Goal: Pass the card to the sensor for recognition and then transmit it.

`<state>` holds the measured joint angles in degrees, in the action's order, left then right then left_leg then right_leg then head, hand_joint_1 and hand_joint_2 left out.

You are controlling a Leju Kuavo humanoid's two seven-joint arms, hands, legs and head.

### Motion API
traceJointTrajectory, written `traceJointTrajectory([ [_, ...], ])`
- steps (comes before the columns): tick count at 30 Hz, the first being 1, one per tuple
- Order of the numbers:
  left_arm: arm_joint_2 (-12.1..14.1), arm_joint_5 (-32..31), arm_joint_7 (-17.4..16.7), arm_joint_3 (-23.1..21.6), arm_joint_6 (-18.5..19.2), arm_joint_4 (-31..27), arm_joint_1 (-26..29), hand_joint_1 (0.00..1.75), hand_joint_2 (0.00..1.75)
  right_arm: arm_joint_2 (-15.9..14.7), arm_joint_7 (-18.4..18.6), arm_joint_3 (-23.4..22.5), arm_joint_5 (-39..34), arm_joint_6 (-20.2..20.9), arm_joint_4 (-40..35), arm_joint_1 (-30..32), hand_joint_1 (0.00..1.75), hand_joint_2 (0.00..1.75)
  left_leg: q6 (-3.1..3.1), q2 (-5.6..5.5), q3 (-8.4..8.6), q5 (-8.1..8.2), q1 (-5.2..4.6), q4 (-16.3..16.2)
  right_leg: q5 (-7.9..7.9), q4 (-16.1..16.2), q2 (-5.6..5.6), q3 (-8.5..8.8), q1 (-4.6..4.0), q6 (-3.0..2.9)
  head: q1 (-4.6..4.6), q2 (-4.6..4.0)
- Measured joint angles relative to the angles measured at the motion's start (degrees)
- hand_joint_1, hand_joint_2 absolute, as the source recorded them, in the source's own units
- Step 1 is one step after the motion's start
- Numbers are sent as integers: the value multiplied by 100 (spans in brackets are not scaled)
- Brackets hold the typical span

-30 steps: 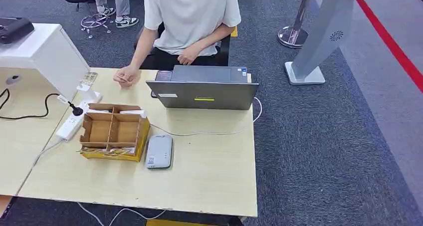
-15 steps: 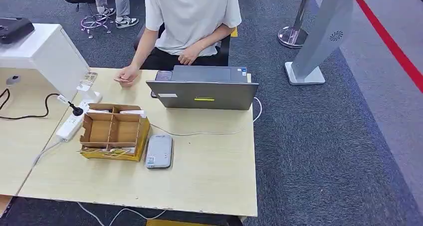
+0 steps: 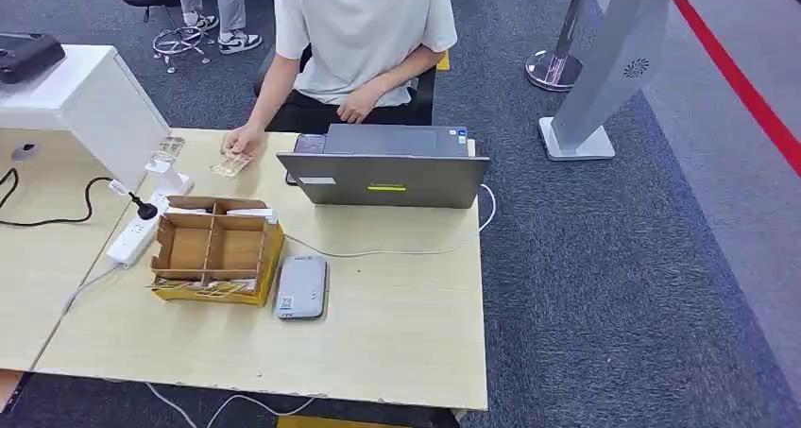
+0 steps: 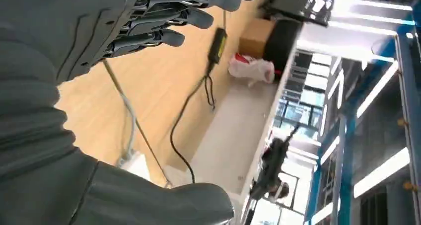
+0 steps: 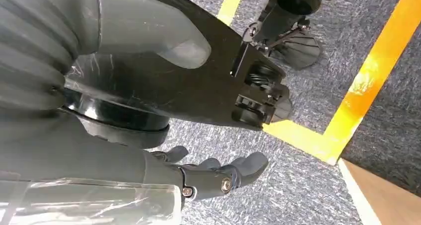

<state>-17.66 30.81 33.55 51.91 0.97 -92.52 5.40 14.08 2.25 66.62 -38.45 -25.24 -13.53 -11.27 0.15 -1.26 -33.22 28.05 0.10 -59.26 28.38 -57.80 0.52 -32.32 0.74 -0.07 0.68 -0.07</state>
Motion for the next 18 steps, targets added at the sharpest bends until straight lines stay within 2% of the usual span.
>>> traceJointTrajectory([
  [12, 713, -2041, -442, -1082, -877, -125, -454, 0, 175, 13, 59, 13, 7, 105, 22, -4, 0, 175, -7, 1, 1, -5, 3, 0, -1, -1, 2, -3, 0, -2, 2, 0],
  [18, 1045, -3014, -780, -1624, -1155, 41, -856, 0, 175, 13, 83, 22, 15, 181, 26, -6, 0, 175, -4, 1, 0, -8, 1, -1, -3, -1, 1, -2, 0, -3, 0, 0],
])
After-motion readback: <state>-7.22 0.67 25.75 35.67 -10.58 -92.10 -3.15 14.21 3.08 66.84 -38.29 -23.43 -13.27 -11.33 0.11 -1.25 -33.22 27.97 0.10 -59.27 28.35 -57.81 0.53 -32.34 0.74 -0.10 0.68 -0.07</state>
